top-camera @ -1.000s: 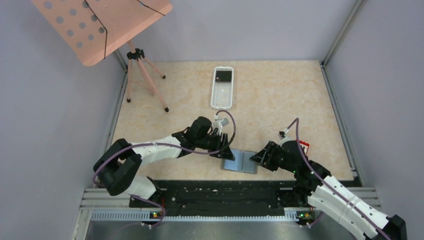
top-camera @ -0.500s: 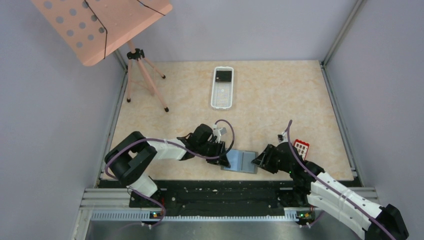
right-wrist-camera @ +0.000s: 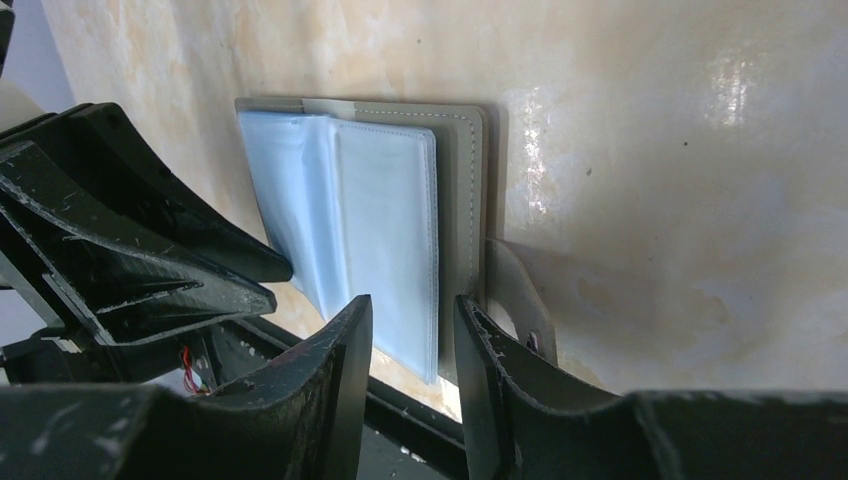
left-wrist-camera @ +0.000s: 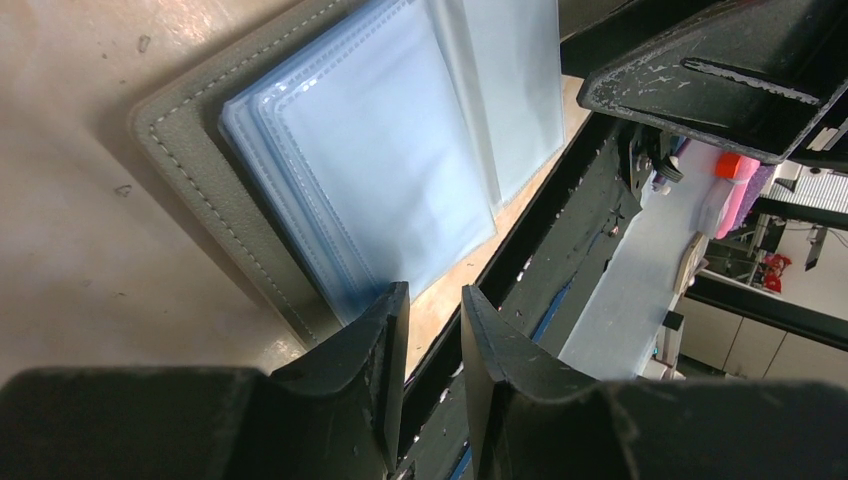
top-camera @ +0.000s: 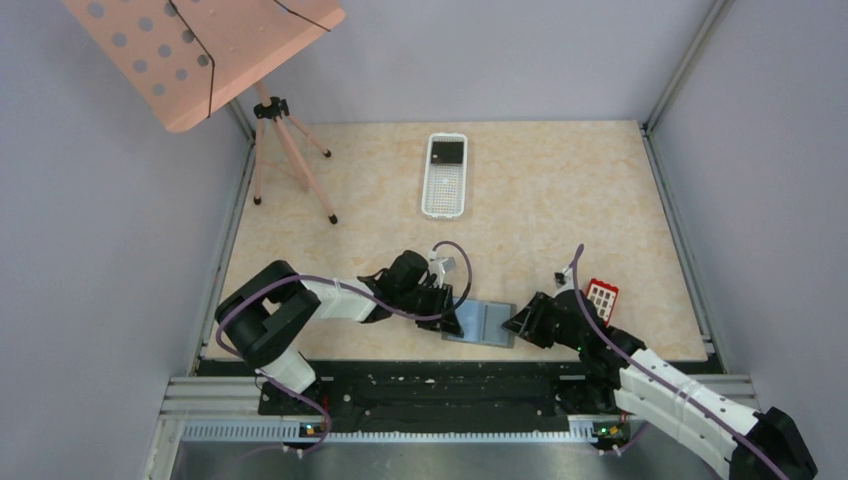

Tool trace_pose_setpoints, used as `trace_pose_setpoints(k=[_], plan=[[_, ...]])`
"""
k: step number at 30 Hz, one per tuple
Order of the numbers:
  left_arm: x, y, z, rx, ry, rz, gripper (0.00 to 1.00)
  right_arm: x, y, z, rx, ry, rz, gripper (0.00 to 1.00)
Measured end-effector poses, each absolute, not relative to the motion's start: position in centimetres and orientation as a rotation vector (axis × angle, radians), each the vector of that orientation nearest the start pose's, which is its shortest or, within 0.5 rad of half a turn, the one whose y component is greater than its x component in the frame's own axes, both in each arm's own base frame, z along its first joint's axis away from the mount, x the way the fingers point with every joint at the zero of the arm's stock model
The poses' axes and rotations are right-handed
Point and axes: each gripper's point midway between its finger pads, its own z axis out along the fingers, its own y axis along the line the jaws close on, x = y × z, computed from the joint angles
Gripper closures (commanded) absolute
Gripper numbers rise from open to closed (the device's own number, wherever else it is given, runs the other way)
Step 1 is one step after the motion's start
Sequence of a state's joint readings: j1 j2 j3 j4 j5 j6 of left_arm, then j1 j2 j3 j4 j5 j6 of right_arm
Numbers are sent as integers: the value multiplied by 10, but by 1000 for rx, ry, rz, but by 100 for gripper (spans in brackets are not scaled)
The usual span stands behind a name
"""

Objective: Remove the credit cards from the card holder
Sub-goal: Remove the credit card from the card holder.

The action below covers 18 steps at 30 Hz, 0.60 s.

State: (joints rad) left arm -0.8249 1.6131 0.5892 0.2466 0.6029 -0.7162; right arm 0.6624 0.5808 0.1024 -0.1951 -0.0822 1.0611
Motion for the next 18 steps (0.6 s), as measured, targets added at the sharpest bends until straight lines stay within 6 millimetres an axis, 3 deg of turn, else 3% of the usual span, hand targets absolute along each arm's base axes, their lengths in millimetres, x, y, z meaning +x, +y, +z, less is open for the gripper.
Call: trace_pose_setpoints(k=[7,11,18], plan=[[135,-328,35,486,2620,-1364,69,147,184,30,430,2413,985,73],[135,-328,35,481,2622,-1365,69,147,187,31,424,2414,1001,99],[136,-328,35,462,2631,-1365,69,150,188,40,404,2374,1027,100]])
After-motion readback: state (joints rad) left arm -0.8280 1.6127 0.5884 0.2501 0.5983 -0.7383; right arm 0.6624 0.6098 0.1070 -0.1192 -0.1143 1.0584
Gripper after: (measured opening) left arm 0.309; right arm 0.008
